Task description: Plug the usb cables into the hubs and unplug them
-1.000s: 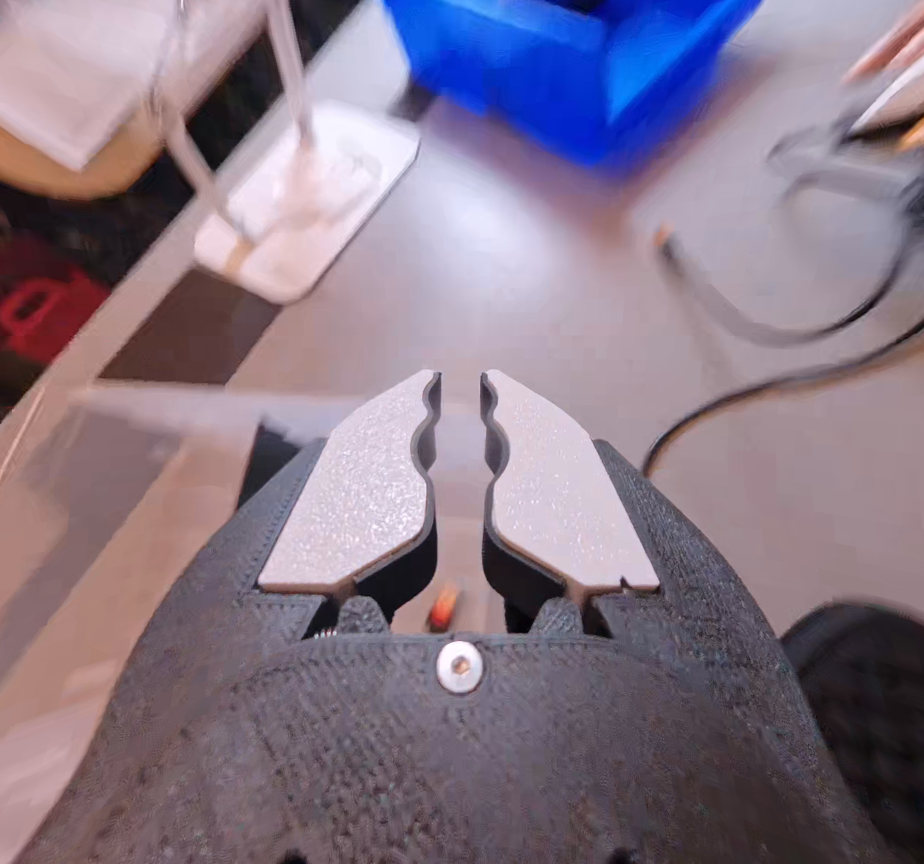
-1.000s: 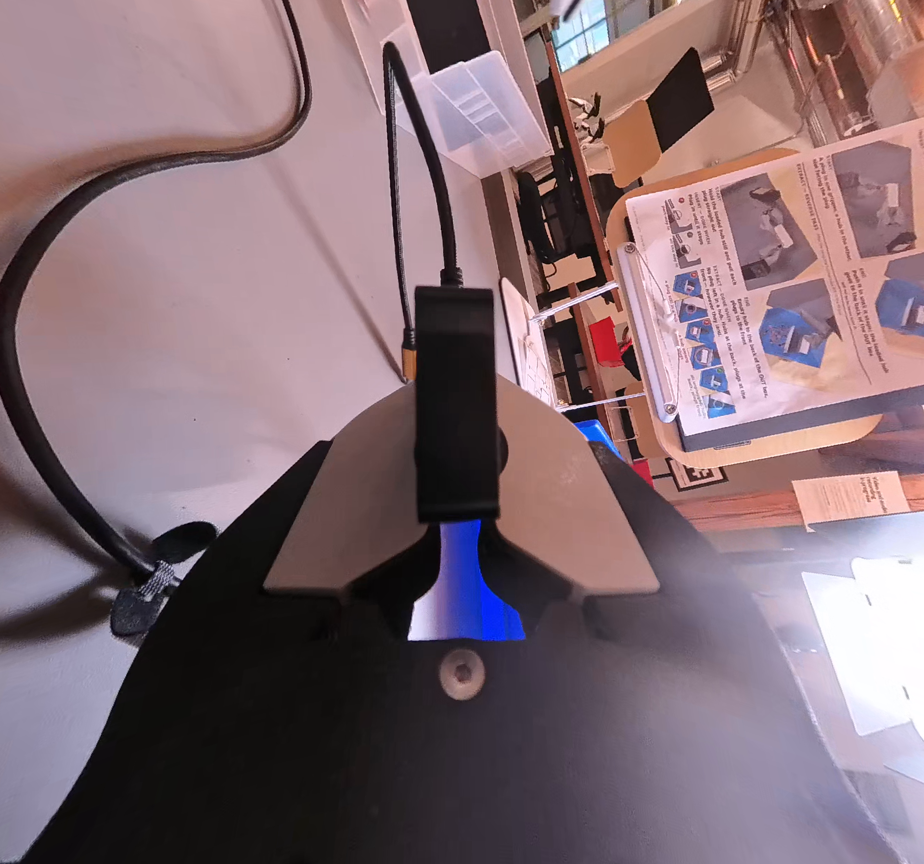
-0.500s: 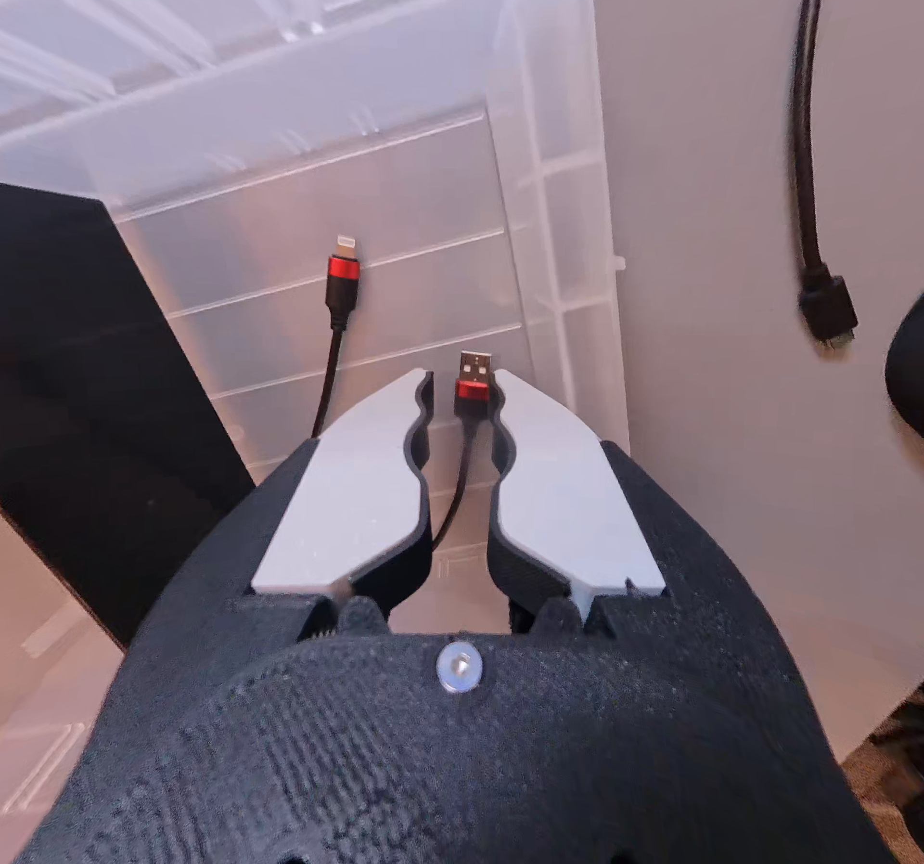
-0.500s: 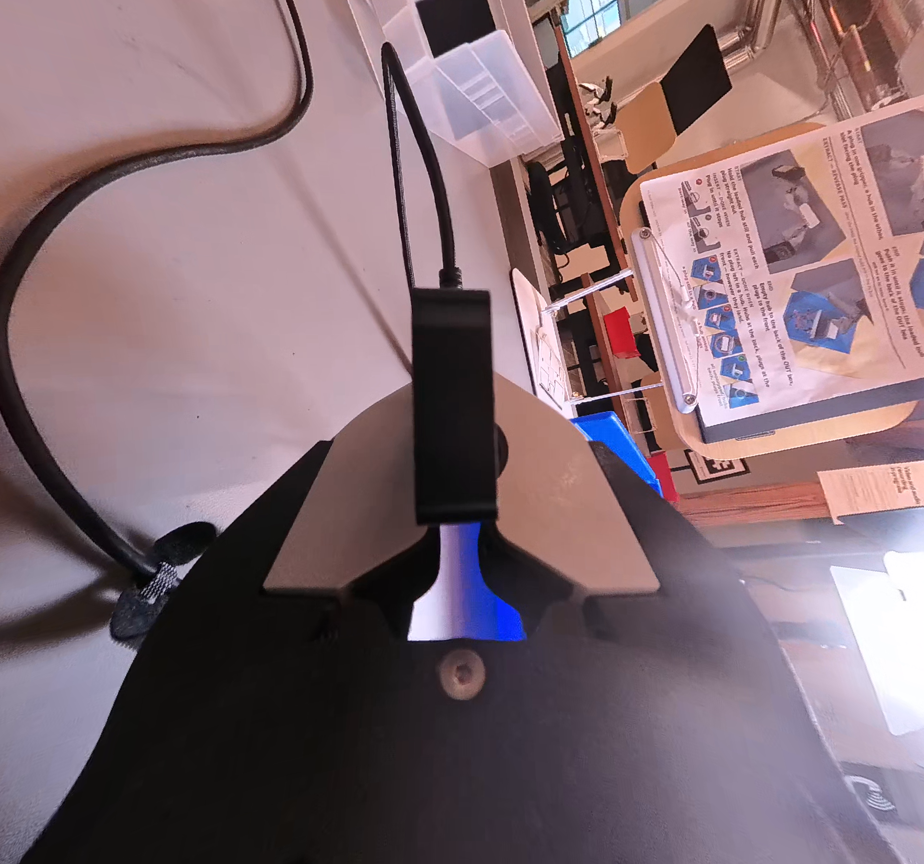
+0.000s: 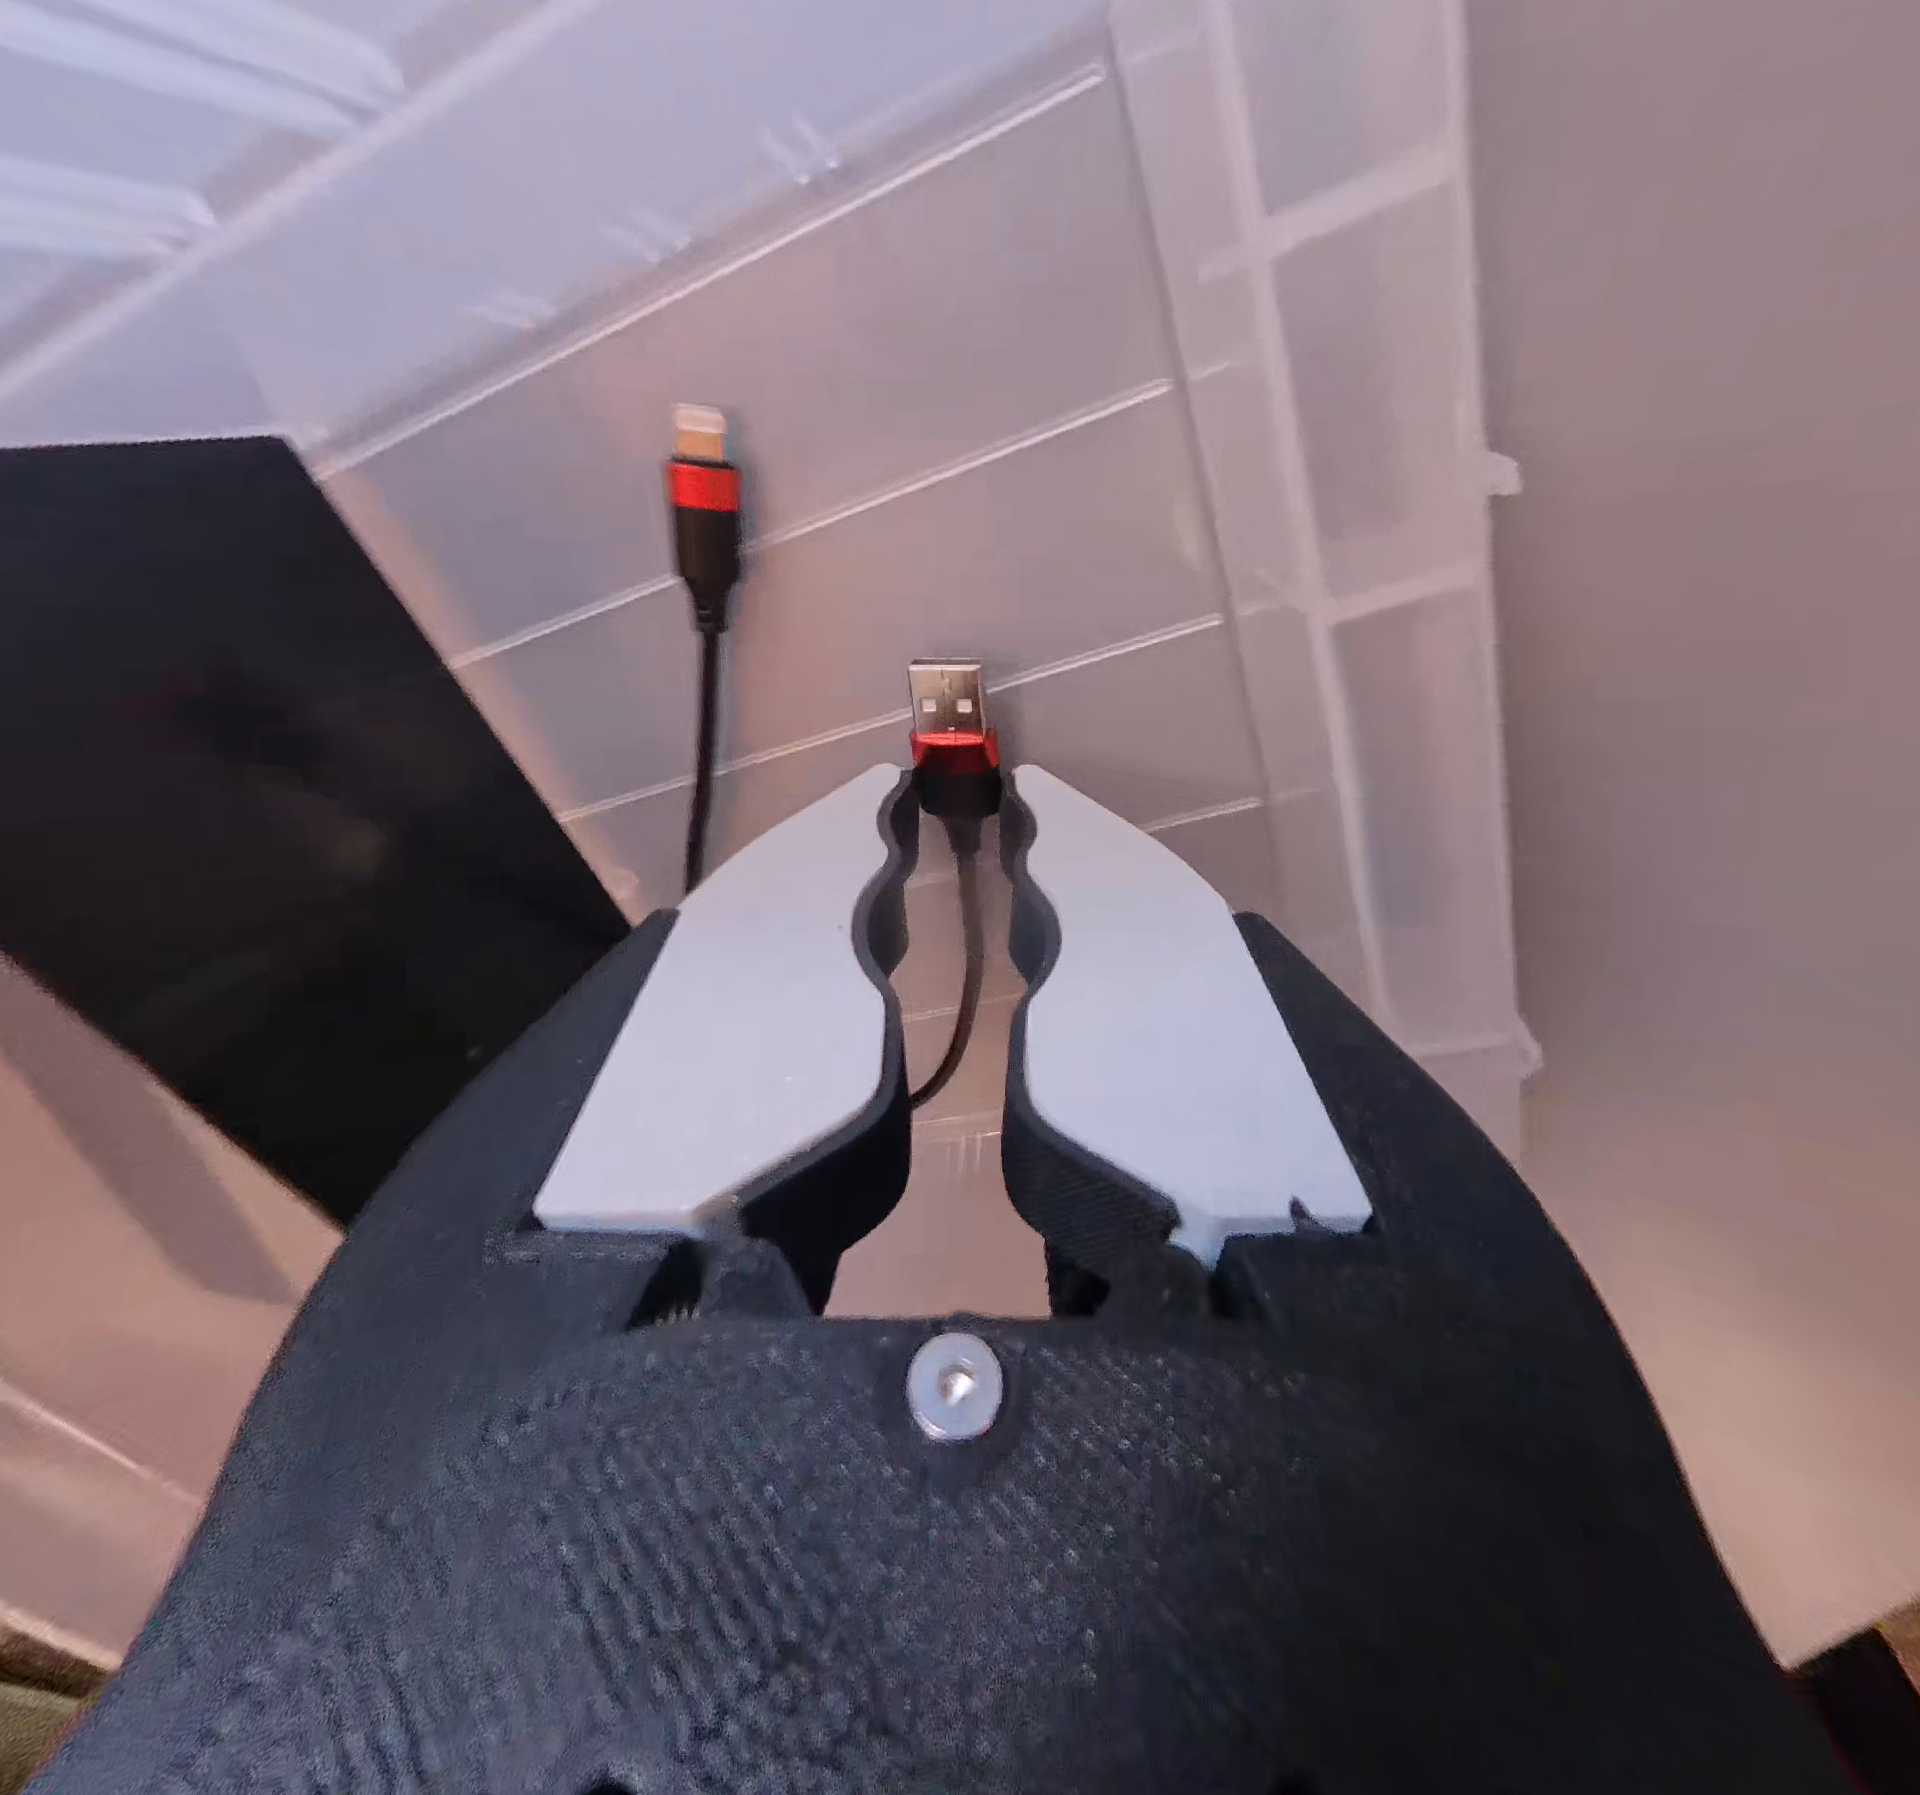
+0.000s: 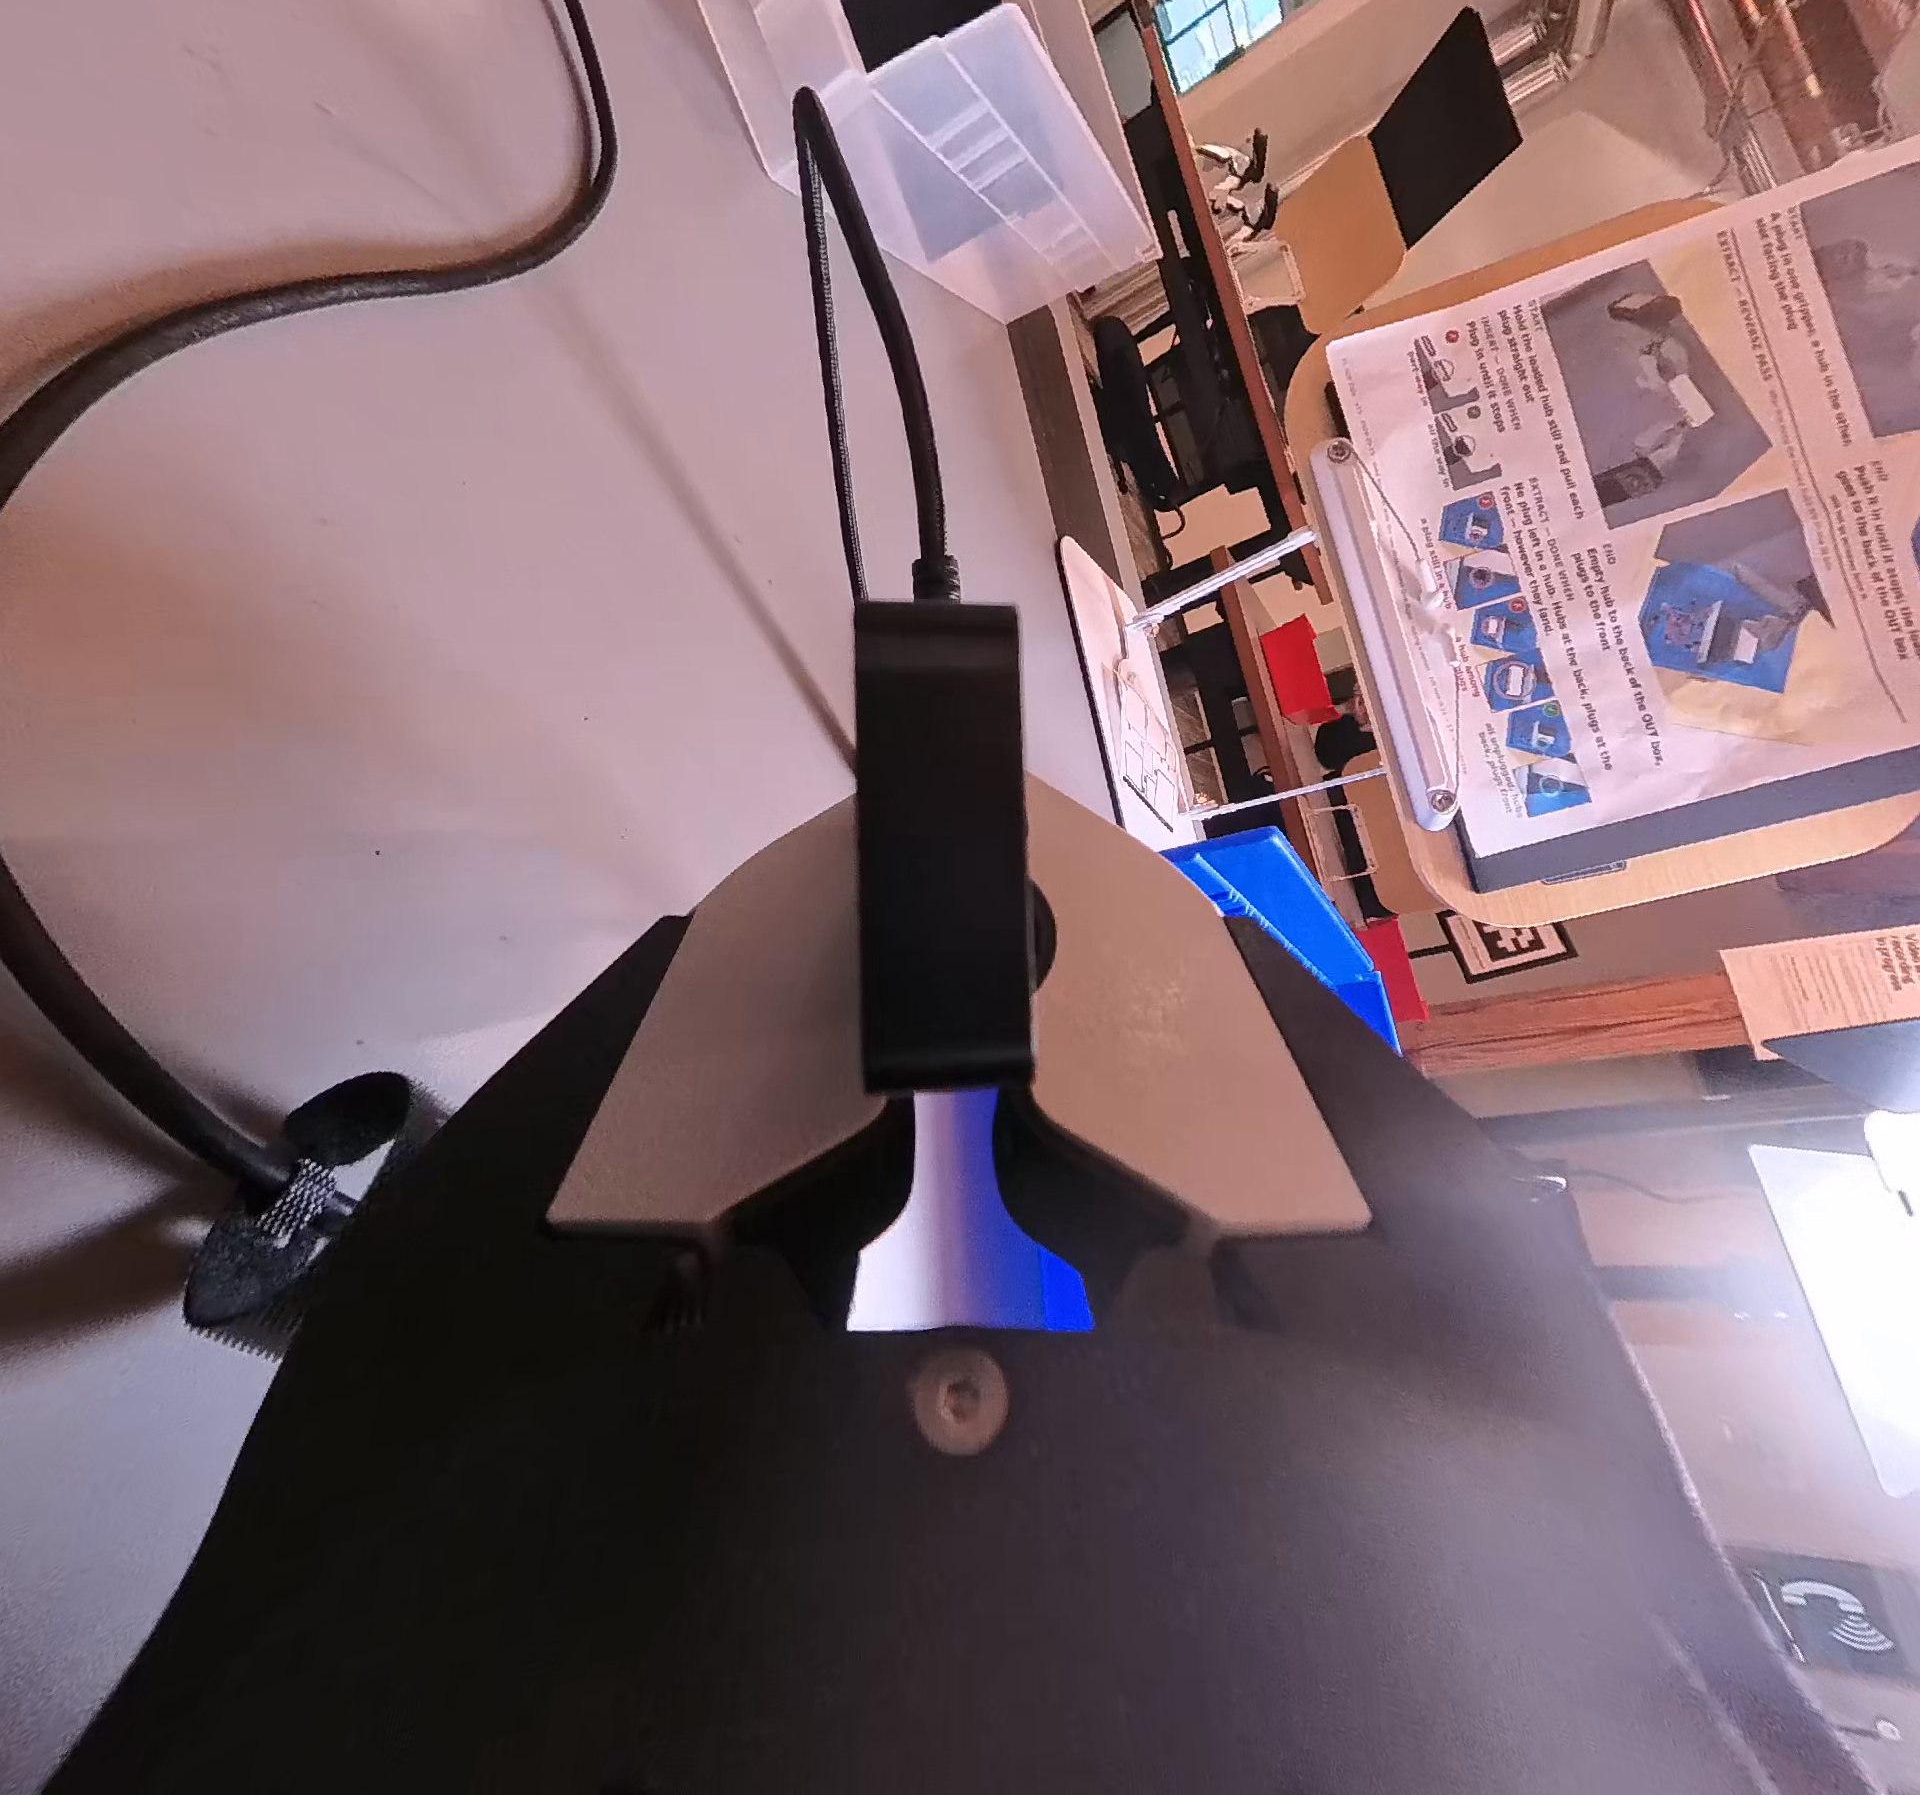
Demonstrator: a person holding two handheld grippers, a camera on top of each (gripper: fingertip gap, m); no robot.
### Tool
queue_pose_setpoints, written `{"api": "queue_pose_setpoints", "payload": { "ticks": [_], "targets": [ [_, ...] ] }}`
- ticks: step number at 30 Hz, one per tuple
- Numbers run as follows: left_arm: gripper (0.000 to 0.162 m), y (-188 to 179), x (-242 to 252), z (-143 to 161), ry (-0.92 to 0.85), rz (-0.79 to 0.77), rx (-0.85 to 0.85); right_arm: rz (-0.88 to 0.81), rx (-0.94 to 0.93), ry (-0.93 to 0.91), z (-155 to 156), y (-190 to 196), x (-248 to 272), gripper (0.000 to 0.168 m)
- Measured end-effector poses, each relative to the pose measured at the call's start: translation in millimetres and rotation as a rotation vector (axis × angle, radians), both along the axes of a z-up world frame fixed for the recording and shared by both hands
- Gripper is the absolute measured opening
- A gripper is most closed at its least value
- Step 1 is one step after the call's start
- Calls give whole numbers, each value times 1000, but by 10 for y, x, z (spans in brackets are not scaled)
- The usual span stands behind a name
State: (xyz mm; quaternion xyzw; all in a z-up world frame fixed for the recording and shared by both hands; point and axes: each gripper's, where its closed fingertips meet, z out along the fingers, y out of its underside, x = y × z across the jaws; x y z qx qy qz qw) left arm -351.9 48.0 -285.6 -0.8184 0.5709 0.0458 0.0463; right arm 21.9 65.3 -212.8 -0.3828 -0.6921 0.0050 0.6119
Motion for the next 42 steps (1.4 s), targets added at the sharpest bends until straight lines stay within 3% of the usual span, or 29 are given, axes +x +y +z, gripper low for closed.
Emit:
{"api": "queue_pose_setpoints", "payload": {
  "ticks": [5,11,16,21,26,30,35,42],
  "targets": [
    [15,142,66,192,-142,71,88,-1,3,2,7,1,8,13],
    [15,140,494,965,-485,38,216,-4,-1,16,34,21,26,13],
    [15,-173,1106,1519,-686,-110,260,3,6,28,69,-1,29,12],
    [15,-672,1956,1771,-791,-307,202,28,-26,73,133,-50,28,13],
    [15,-1068,2736,1544,-822,-382,99,106,-110,201,331,-151,63,12],
    [15,-1141,3108,1140,-865,-290,-20,131,-149,244,396,-174,80,12],
    [15,-1022,3276,695,-886,-186,-59,125,-167,249,387,-144,93,12],
    [15,-884,3363,450,-928,-118,-51,106,-163,213,313,-103,90,13]
  ]
}}
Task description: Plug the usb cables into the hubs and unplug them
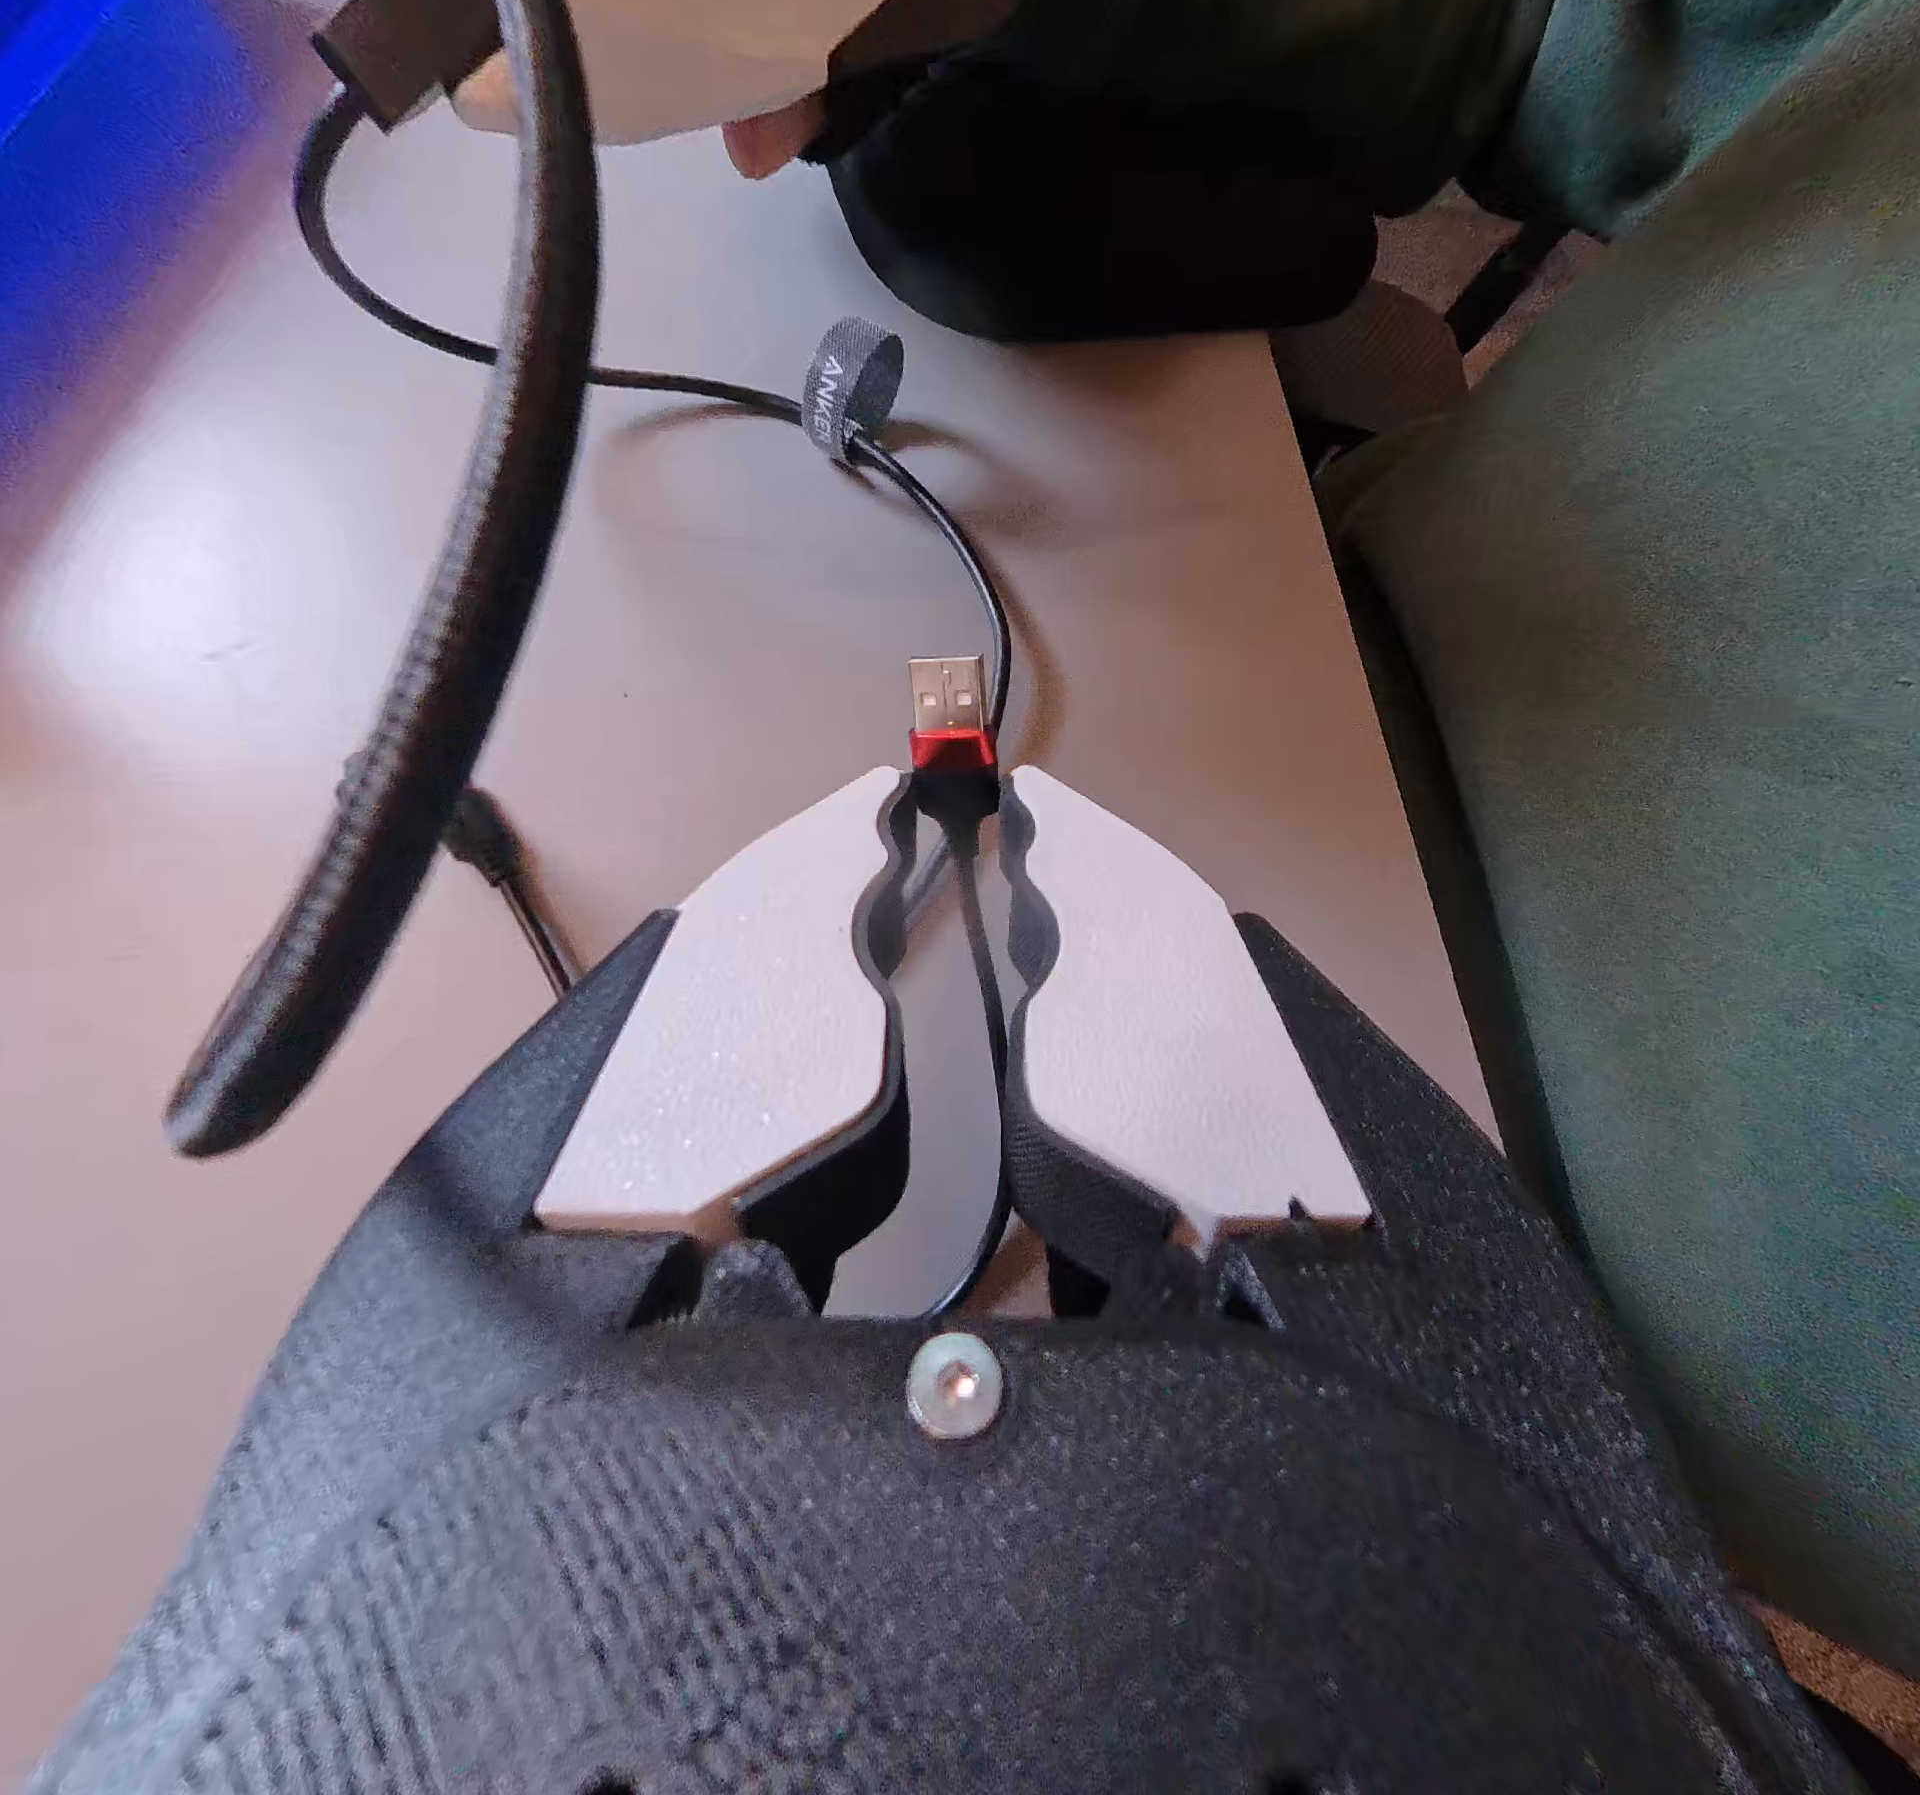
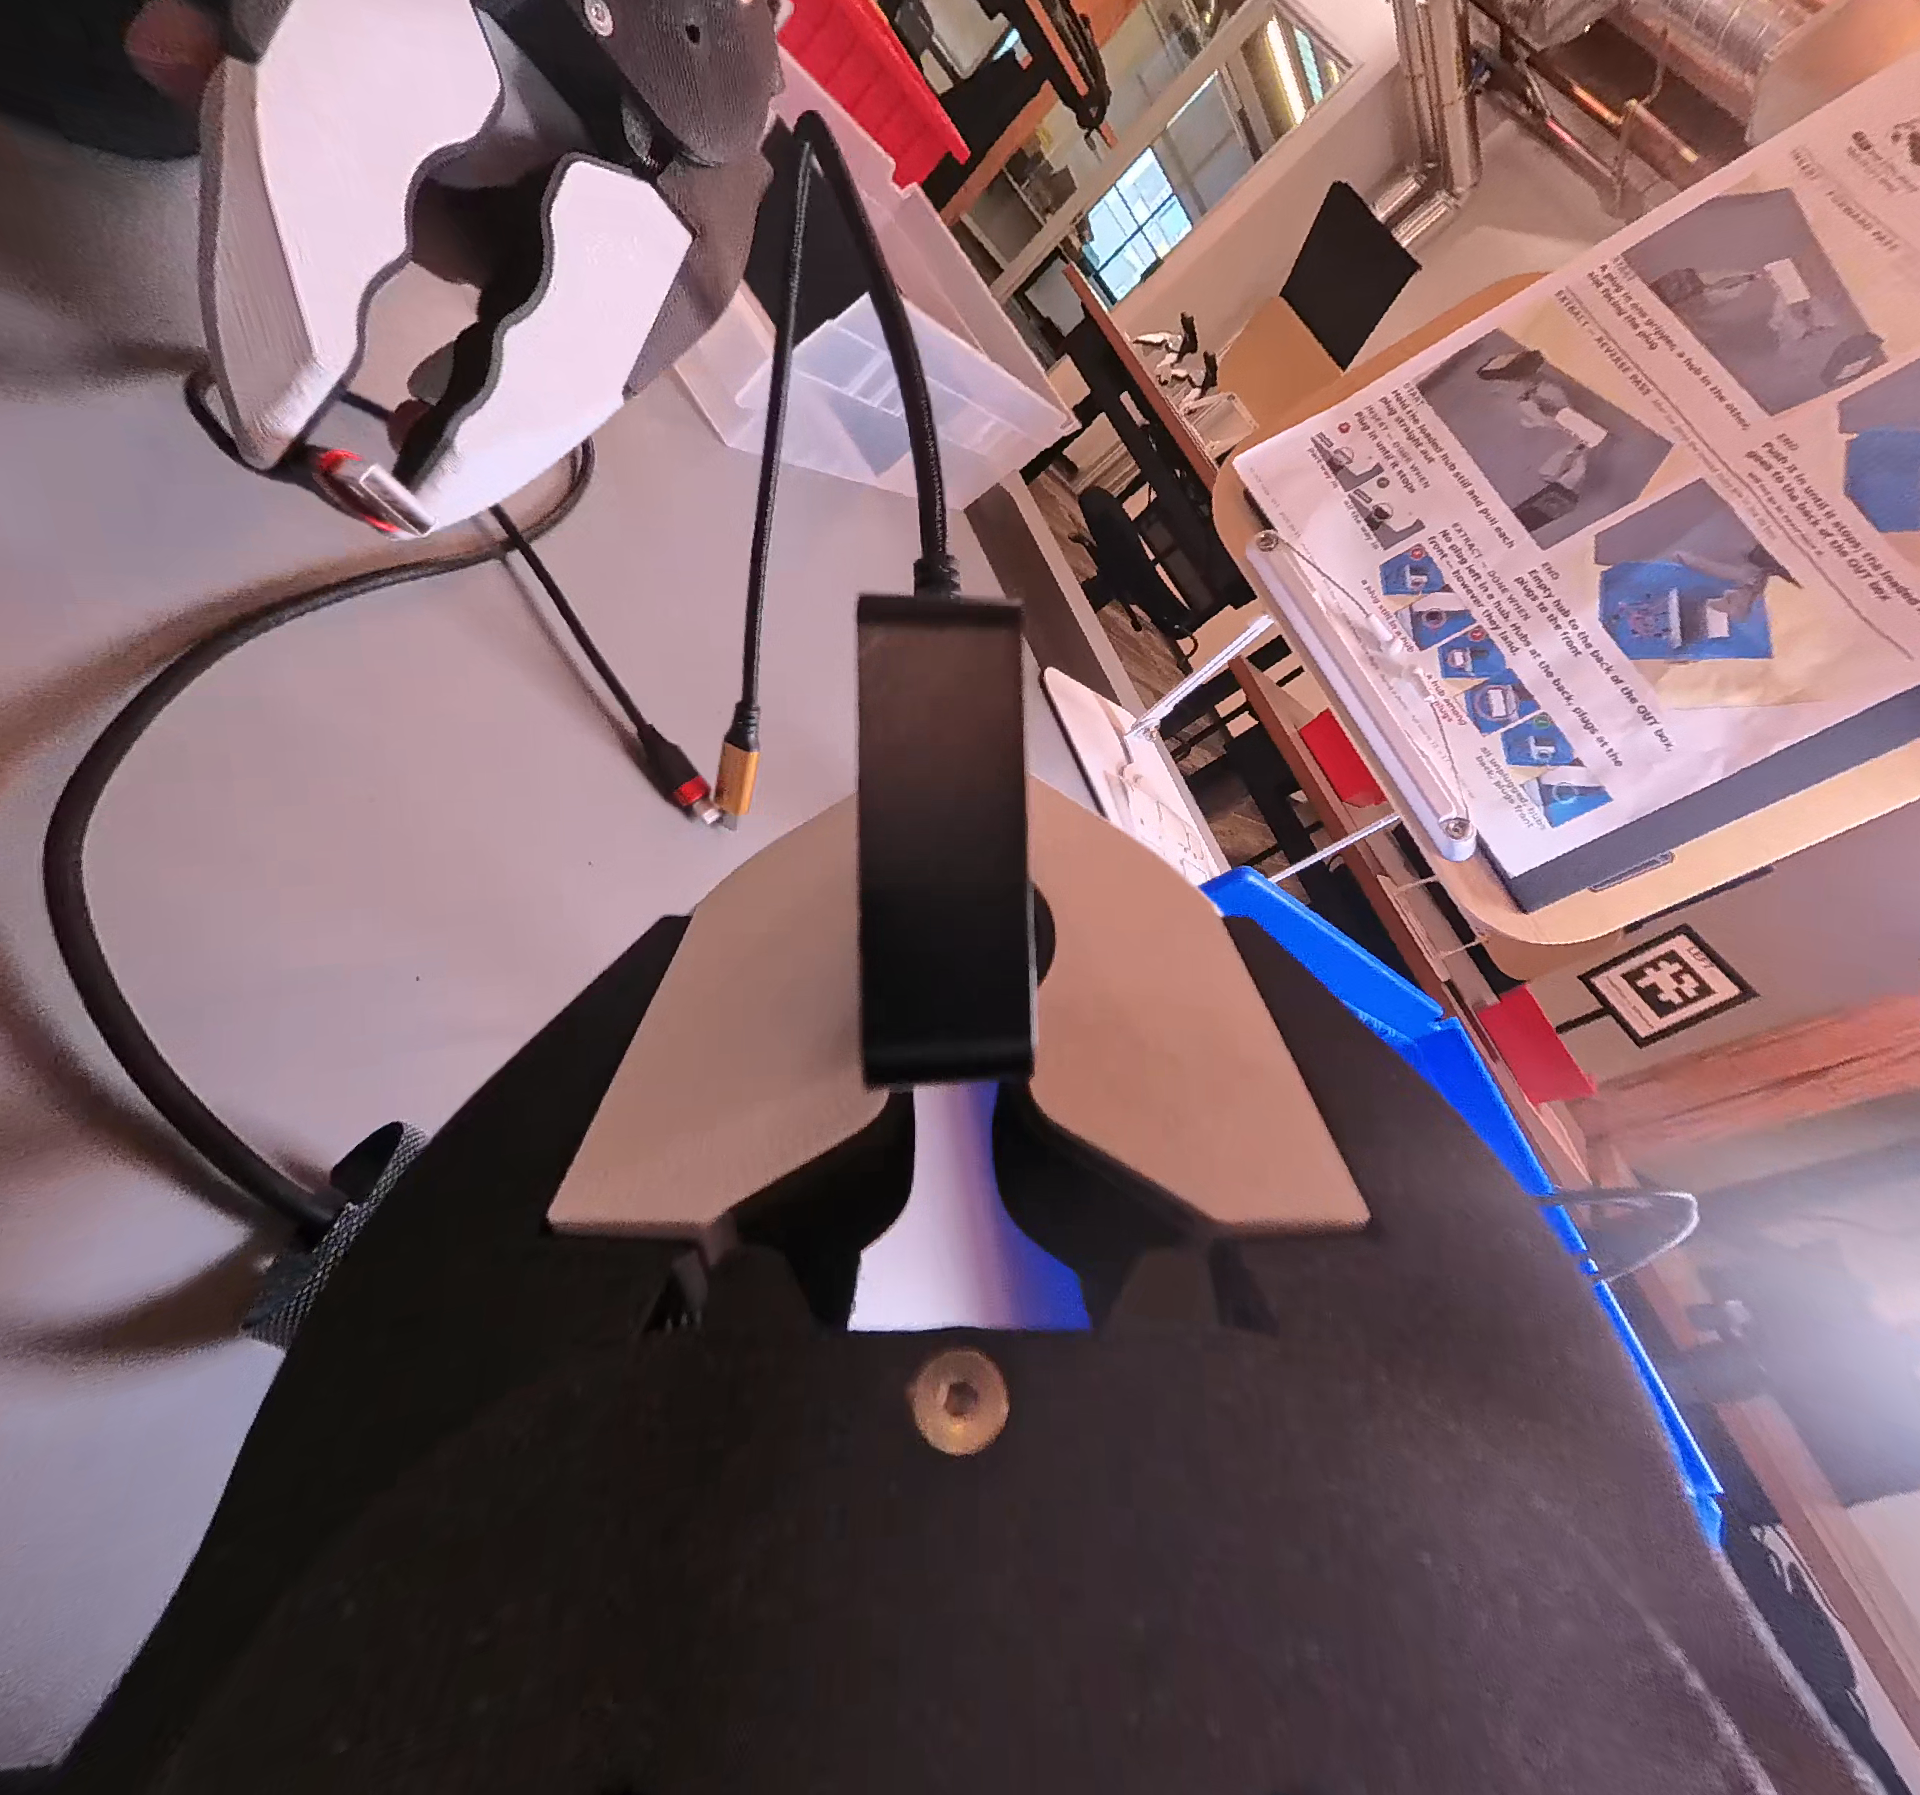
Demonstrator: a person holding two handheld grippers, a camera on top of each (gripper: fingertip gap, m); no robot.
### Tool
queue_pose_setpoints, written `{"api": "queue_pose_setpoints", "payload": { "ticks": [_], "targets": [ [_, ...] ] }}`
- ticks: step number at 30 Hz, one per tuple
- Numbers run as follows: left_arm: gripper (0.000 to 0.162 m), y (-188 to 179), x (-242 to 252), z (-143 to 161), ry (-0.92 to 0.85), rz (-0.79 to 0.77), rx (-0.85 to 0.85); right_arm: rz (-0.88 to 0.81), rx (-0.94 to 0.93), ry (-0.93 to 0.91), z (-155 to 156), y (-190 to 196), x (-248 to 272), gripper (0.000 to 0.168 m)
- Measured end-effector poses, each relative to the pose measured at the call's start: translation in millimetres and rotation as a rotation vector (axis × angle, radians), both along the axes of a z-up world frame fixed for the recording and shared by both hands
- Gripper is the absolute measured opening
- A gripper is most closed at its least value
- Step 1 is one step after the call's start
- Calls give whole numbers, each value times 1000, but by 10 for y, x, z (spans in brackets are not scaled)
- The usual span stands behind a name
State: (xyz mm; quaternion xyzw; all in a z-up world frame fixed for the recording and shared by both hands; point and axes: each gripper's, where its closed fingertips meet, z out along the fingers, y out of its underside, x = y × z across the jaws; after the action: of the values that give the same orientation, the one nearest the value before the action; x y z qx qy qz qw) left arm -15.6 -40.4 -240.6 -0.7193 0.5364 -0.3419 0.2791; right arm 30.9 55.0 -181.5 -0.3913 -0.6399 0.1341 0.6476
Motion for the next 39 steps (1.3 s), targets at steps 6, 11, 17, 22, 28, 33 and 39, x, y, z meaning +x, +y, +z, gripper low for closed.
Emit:
{"api": "queue_pose_setpoints", "payload": {
  "ticks": [6,11,17,22,28,33,39],
  "targets": [
    [15,125,-1,-158,22,56,33,-28,11,-43,-83,42,-12,13],
    [22,175,-100,-241,93,76,58,-60,12,-47,-86,91,7,13],
    [22,84,-373,-218,222,79,171,-100,0,-36,-63,172,54,13],
    [20,-48,-578,-430,430,64,293,-118,-7,-28,-50,212,73,13],
    [0,-67,-671,-216,497,41,434,-140,-20,4,11,254,114,14],
    [0,-415,-429,785,57,-60,280,-151,-51,55,94,289,152,13],
    [0,-153,-684,836,89,-68,257,-169,-78,92,152,333,202,13]
  ]
}}
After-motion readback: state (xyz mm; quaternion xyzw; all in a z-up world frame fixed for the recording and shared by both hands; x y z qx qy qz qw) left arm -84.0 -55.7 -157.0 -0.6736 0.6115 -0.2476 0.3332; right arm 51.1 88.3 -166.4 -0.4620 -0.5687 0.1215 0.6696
